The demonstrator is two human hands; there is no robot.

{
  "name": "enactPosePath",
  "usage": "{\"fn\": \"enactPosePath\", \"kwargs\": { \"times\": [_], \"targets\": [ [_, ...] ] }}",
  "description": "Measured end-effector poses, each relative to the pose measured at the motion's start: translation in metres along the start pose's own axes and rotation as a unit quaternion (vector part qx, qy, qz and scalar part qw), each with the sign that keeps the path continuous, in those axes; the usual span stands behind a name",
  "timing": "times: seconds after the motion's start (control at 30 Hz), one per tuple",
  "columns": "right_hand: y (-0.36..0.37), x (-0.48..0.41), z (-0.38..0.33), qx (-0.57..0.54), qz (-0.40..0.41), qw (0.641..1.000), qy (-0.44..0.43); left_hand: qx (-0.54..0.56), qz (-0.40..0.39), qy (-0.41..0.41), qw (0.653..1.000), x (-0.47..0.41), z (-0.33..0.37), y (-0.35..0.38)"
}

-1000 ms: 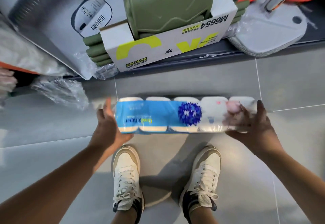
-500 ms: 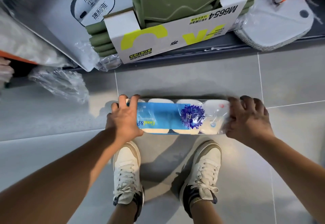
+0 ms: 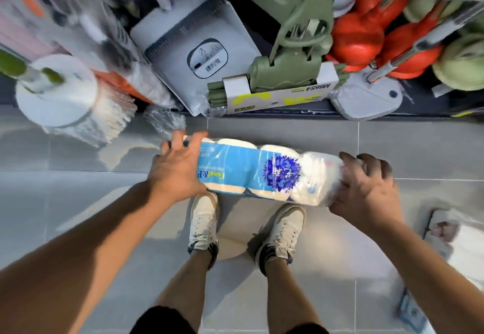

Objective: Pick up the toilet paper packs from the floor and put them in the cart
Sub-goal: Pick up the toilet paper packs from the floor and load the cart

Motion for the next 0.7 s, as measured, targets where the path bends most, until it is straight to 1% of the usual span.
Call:
{"fn": "enactPosePath", "kwargs": {
  "times": [0.2,0.33,0.53,0.6,0.7],
  "targets": [
    [-0.139,0.063,-0.064,-0.006,0.042,0.997,-0.061,0.032,0.027,0.002,0.999,0.105,-0.024,-0.129],
    [-0.225,0.111,-0.108,-0.013,0.050,0.993,-0.108,0.083,0.049,-0.005,0.995,0.184,-0.046,-0.205],
    [-0.323,0.171,-0.165,-0.028,0.083,0.979,-0.185,0.120,0.129,0.007,0.984,0.277,-0.083,-0.281],
    [-0.345,0.178,-0.183,-0.021,0.099,0.971,-0.218,0.132,0.149,0.011,0.980,0.296,-0.093,-0.301],
    [-0.368,0.187,-0.202,-0.023,0.097,0.966,-0.239,0.145,0.180,0.009,0.973,0.324,-0.106,-0.320]
  ]
}}
Point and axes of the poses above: each hand's wrist, its own x-axis away from the middle knuckle, its own y-axis out of the palm, z = x × y, the point moved 1 cm from there along -x, towards the middle knuckle, and after that the axes turned 14 degrees about -x, right-handed, at the moved point
